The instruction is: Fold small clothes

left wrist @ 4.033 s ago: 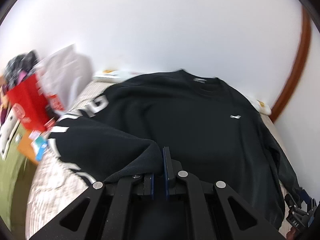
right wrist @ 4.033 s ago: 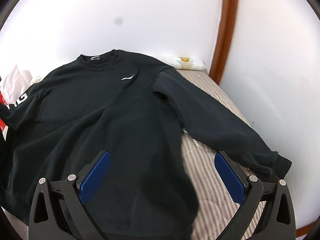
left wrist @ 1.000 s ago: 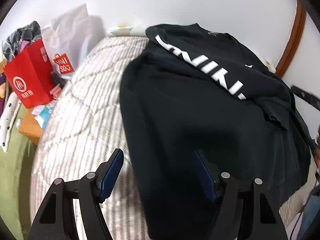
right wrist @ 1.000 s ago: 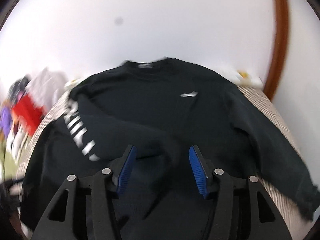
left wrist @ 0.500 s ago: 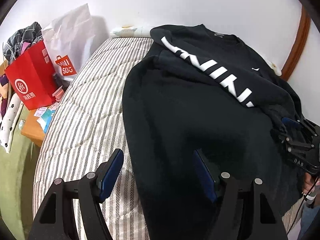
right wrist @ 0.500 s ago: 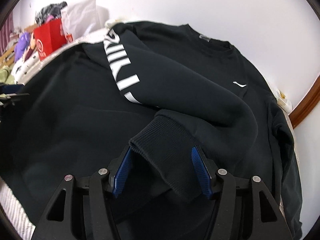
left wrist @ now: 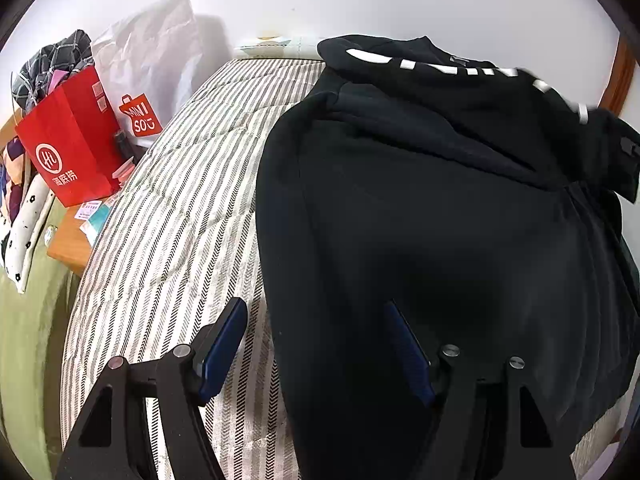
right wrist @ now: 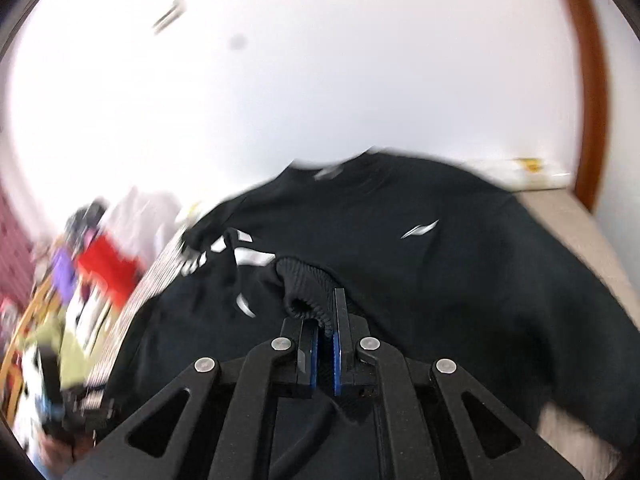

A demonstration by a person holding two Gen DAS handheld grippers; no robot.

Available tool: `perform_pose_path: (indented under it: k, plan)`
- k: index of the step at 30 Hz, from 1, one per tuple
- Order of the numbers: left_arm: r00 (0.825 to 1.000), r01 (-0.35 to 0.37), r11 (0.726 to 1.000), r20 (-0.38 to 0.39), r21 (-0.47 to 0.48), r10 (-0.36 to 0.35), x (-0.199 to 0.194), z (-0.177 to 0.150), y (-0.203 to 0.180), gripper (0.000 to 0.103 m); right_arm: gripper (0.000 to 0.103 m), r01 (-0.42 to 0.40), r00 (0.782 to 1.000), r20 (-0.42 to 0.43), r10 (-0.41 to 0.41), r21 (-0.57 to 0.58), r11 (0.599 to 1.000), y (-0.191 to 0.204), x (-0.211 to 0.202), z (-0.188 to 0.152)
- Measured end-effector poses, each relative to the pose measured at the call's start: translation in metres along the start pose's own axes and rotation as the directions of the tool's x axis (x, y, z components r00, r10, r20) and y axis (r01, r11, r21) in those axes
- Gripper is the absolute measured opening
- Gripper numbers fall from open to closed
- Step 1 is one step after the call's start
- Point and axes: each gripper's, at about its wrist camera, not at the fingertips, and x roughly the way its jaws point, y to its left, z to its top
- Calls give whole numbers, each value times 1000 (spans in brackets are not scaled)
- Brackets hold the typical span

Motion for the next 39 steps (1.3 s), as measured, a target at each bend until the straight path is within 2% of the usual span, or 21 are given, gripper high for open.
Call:
perform_pose_path:
  k: [2, 4, 6, 8, 12, 13, 16, 17, 22, 25, 27, 32, 34, 37, 39]
  plan:
    - [1000, -1, 1000, 7, 1, 1, -2, 2, 0, 69, 5, 34, 999, 12, -35, 52, 998, -18, 4, 10]
    - [1000, -2, 1000, 15, 4, 1, -4, 5, 0, 69, 5, 102, 995, 3, -103, 89, 991, -35, 15, 17]
    - [1000, -7, 1000, 20, 11, 7, -4, 8, -1, 69, 6, 183, 983, 1, -184, 102, 978, -49, 25, 24]
    - [1000, -15, 1000, 22, 11, 15, -4, 10, 1, 69, 7, 233, 973, -32, -231, 112, 966, -61, 38, 29]
    - [1000, -18, 1000, 22, 6, 18, -2, 13, 6, 69, 9, 365, 928, -120, -354, 85, 927, -79, 56, 30]
    - [1000, -18, 1000, 21, 4, 18, -1, 13, 8, 69, 9, 367, 927, -125, -354, 99, 925, -83, 55, 28]
    - [1000, -18, 1000, 10, 0, 18, 3, 14, 11, 69, 9, 323, 946, -96, -311, 160, 933, -93, 45, 24]
    - [1000, -17, 1000, 7, -2, 17, 4, 14, 12, 69, 9, 327, 944, -106, -313, 162, 931, -95, 46, 24]
    - [1000, -6, 1000, 20, -5, 6, -3, 9, 14, 69, 13, 420, 903, -144, -405, 94, 903, -95, 43, 26]
    - [1000, -2, 1000, 16, -6, 2, -6, 3, 16, 69, 28, 433, 893, -151, -425, 25, 901, -86, 34, 19]
    - [1000, 3, 1000, 12, -4, -3, -8, -2, 17, 69, 42, 436, 890, -144, -433, -13, 900, -82, 24, 9]
    - [999, 36, 999, 11, 7, -36, -15, -20, 18, 68, 52, 430, 882, -177, -438, -82, 899, -77, -7, -38]
    - [998, 55, 998, 8, 21, -55, -19, -29, 16, 63, 56, 429, 878, -195, -437, -86, 899, -81, -20, -61]
    - [998, 59, 998, 18, 39, -59, -25, -39, 14, 57, 56, 443, 864, -222, -451, -87, 892, -89, -40, -98]
    - [998, 60, 997, 23, 48, -61, -29, -45, 13, 49, 57, 426, 869, -246, -428, -67, 902, -95, -52, -119]
